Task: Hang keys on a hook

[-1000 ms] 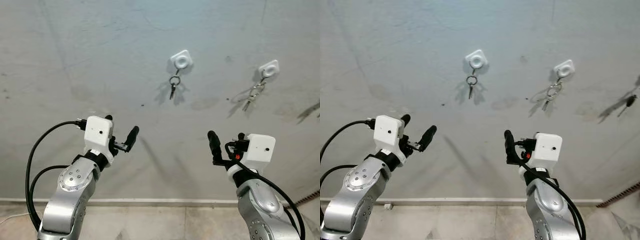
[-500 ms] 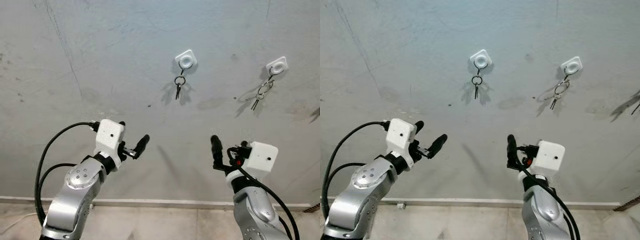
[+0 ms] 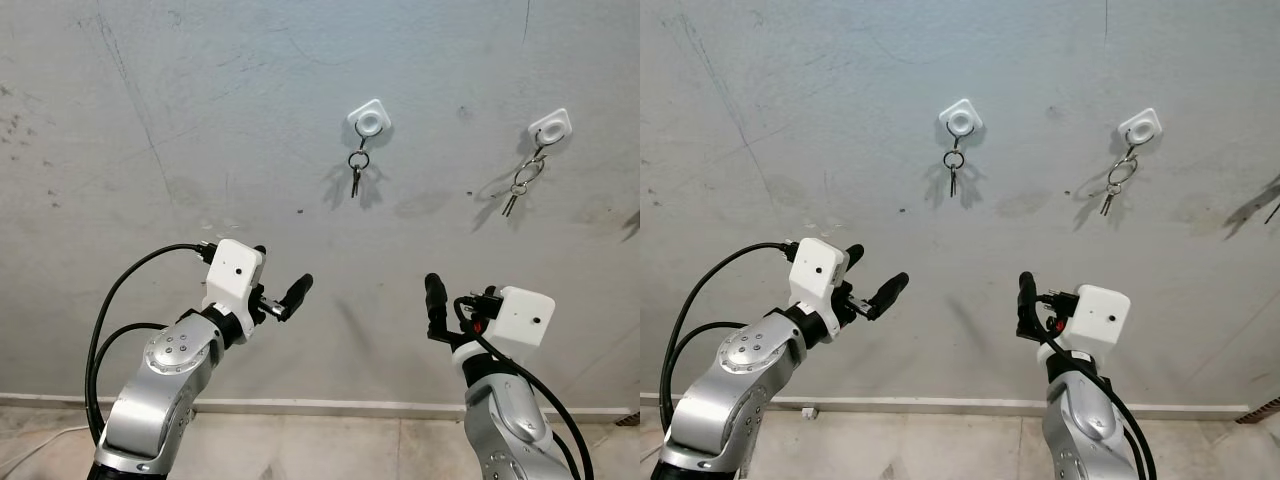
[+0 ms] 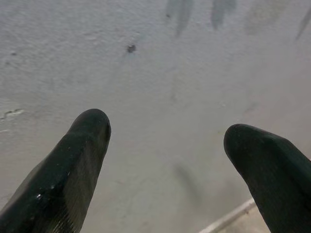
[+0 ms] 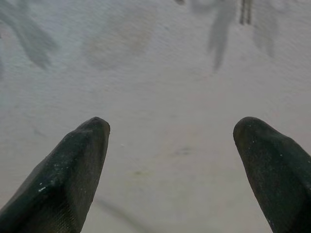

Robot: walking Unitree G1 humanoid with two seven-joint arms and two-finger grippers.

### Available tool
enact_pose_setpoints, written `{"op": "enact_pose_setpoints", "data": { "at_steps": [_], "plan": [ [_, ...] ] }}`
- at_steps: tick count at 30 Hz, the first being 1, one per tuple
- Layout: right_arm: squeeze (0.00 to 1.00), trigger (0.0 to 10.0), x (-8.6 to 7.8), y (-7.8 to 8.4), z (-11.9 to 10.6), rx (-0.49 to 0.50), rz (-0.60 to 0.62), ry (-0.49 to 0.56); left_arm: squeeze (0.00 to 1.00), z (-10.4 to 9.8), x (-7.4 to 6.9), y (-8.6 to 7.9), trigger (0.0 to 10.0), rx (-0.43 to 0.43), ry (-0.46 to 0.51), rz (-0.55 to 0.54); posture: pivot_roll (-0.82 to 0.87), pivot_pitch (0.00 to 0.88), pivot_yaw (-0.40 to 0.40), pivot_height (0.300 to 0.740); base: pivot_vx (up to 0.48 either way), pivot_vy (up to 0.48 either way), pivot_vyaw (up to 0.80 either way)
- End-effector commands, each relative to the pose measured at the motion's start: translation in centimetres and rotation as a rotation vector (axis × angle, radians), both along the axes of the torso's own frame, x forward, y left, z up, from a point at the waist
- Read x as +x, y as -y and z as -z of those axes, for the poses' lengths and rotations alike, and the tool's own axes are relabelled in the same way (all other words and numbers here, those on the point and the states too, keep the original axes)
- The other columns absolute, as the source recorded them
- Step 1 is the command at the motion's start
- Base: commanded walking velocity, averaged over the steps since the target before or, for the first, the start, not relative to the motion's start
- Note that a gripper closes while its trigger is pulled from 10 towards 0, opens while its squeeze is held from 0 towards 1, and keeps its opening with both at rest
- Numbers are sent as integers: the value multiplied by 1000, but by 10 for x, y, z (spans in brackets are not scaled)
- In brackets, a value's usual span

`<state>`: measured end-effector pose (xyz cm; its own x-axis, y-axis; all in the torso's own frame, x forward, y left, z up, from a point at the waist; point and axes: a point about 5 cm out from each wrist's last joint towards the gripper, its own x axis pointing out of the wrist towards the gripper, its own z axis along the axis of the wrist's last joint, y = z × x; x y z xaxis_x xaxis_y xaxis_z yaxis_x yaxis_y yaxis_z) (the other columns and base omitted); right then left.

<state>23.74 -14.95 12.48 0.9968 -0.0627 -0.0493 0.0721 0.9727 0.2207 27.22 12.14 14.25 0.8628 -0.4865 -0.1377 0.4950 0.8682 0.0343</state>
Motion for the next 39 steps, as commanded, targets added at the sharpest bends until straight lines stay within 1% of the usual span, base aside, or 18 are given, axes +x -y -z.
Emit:
{"op": "enact_pose_setpoints", "data": {
  "at_steps": [1, 3, 9, 15, 34, 39],
  "plan": [
    [0, 10000, 4, -1, 0, 0, -17, -6, 0, -2, 4, -4, 10000, 14, 20, -35, 116, 0, -35, 740, 0, 0, 0],
    [0, 10000, 6, 0, -1, -4, -22, -3, 0, -2, 3, -4, 10000, 13, 20, -39, 120, 0, -49, 740, 0, 0, 0],
    [0, 10000, 11, 0, -3, -10, -35, 1, 0, -2, 3, -3, 10000, 9, 23, -44, 123, 0, -56, 740, -269, 0, 0],
    [0, 10000, 12, -4, -3, -12, -53, 1, 0, -2, 4, -3, 10000, 8, 34, -45, 124, 0, -57, 740, -298, 0, 0],
    [0, 10000, 17, -5, -6, -14, -58, 14, 0, -2, 4, -2, 10000, 3, 40, -42, 126, 0, -62, 740, -299, 0, 0],
    [0, 10000, 18, -5, -6, -16, -57, 16, 0, -3, 5, -2, 10000, -1, 45, -32, 122, 0, -60, 740, 0, 0, 0]
  ]
}}
